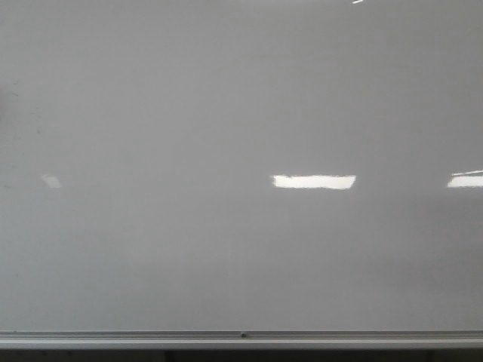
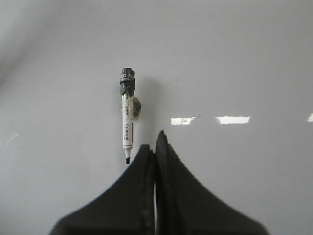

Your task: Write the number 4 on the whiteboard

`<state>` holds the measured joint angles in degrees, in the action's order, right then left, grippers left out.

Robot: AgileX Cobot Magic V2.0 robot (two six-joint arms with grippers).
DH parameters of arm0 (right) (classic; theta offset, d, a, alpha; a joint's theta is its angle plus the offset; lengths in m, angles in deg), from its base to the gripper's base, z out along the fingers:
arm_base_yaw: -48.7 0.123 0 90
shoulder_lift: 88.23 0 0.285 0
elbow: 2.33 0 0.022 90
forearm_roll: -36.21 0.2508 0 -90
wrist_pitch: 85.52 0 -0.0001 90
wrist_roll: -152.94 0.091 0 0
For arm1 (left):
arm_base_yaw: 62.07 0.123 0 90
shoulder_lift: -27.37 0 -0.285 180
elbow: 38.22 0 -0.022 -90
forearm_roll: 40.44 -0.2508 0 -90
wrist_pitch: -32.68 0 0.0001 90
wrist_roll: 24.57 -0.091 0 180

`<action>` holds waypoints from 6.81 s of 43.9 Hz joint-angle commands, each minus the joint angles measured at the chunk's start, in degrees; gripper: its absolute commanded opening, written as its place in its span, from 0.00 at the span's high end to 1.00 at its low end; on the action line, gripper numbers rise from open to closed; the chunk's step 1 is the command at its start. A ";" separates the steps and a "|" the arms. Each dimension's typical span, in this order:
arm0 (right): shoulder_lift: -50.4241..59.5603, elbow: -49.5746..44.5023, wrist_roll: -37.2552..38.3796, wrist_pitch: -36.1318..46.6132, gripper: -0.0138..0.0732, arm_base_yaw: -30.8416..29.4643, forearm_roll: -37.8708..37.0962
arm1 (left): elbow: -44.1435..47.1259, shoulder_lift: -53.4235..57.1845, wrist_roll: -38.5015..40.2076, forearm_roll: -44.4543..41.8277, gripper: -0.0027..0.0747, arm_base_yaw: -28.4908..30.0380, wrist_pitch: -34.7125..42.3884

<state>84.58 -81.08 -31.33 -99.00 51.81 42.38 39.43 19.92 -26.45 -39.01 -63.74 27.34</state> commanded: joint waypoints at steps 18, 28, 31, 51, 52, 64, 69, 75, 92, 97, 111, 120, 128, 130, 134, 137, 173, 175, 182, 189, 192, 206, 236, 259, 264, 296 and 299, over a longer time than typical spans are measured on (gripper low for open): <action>1.09 0.83 -0.11 5.67 0.91 0.08 -0.28 | 0.30 0.84 0.20 0.41 0.99 0.00 5.35; 1.09 3.68 -0.11 11.21 0.91 0.08 1.98 | -2.39 0.84 0.20 0.41 0.99 0.00 11.48; 1.09 7.02 -0.11 9.51 0.91 0.08 2.11 | -5.37 0.76 0.20 0.41 0.99 0.00 10.59; -12.77 27.02 -0.11 -5.29 0.91 0.08 2.25 | -21.30 -16.16 0.20 -2.50 0.99 0.00 -6.83; -13.27 27.09 -0.11 -5.15 0.91 0.08 2.25 | -21.44 -17.00 0.20 -2.50 0.99 0.00 -6.83; -13.99 27.09 -0.11 -4.18 0.73 0.08 2.25 | -21.43 -19.54 0.20 -2.38 0.88 0.00 -6.45; -13.99 27.09 -0.11 -4.18 0.48 0.08 2.25 | -21.43 -19.54 0.20 -2.38 0.51 0.00 -6.45; -13.99 27.09 -0.11 -4.18 0.30 0.08 2.25 | -21.43 -19.73 0.20 -2.38 0.13 0.00 -6.20; -13.99 27.09 -0.11 -4.18 0.30 0.08 2.25 | -23.17 -31.28 0.20 -3.40 0.10 0.00 -7.14; -13.99 27.09 -0.11 -4.18 0.30 0.08 2.25 | -25.60 -40.65 0.20 -4.59 0.10 0.00 -7.25; -13.99 27.09 -0.11 -4.30 0.30 0.08 2.25 | -34.24 -63.35 0.20 -4.72 0.10 3.43 1.35; -13.99 27.09 -0.11 -4.30 0.30 0.08 2.25 | -38.30 -72.84 0.20 -4.96 0.10 7.82 7.06; -13.99 27.09 -0.11 -4.30 0.30 0.08 2.25 | -39.37 -79.00 0.20 -5.32 0.10 7.69 10.14; -13.99 27.09 -0.11 -4.30 0.30 0.08 2.25 | -39.37 -80.54 0.20 -5.33 0.10 7.69 11.51; -13.99 27.09 -0.11 -4.30 0.30 0.08 2.25 | -39.37 -82.88 0.20 -5.42 0.10 7.69 14.80; -13.99 27.09 -0.11 -4.30 0.30 0.08 2.25 | -39.37 -84.31 0.20 -5.42 0.10 7.69 16.93; -13.99 27.09 -0.11 -4.30 0.30 0.08 2.25 | -40.36 -89.08 0.20 -6.28 0.78 7.69 21.64; -13.99 27.09 -0.11 -4.30 0.30 0.08 2.25 | -40.36 -89.08 0.20 -6.28 0.89 7.69 21.51; -13.99 27.09 -0.11 -4.30 0.30 0.08 2.25 | -40.36 -89.08 0.20 -6.28 0.99 7.69 20.56; -13.99 27.09 -0.11 -4.30 0.30 0.08 2.25 | -40.99 -88.41 0.20 -6.39 0.99 6.02 14.26; -13.99 27.09 -0.11 -4.30 0.30 0.08 2.25 | -42.07 -87.54 0.20 -6.70 0.99 4.06 10.38; -13.99 27.09 -0.11 -4.30 0.30 0.08 2.25 | -48.97 -84.89 -4.12 -10.28 0.99 -13.56 -13.33; -13.99 27.09 -0.11 -4.55 0.30 0.08 2.25 | -63.73 -84.81 -59.17 34.51 0.99 -29.42 -57.45; -30.63 40.90 -17.43 -24.10 0.30 6.83 12.16 | -65.48 -84.81 -60.52 34.51 0.99 -29.42 -59.53; -40.11 45.77 -27.24 -28.93 0.30 11.37 21.44 | -65.48 -84.81 -60.52 34.51 0.99 -29.42 -59.53; -80.76 66.25 -59.58 -47.56 0.14 17.30 51.99 | -65.48 -84.81 -60.52 34.51 0.99 -29.42 -59.53; -82.33 66.89 -59.58 -48.14 0.14 18.44 52.00 | -65.48 -84.81 -60.52 34.51 0.99 -29.42 -59.53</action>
<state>2.02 -16.67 -89.75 -145.66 69.35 90.47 -24.27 -67.25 -86.82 -7.28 -92.68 -31.76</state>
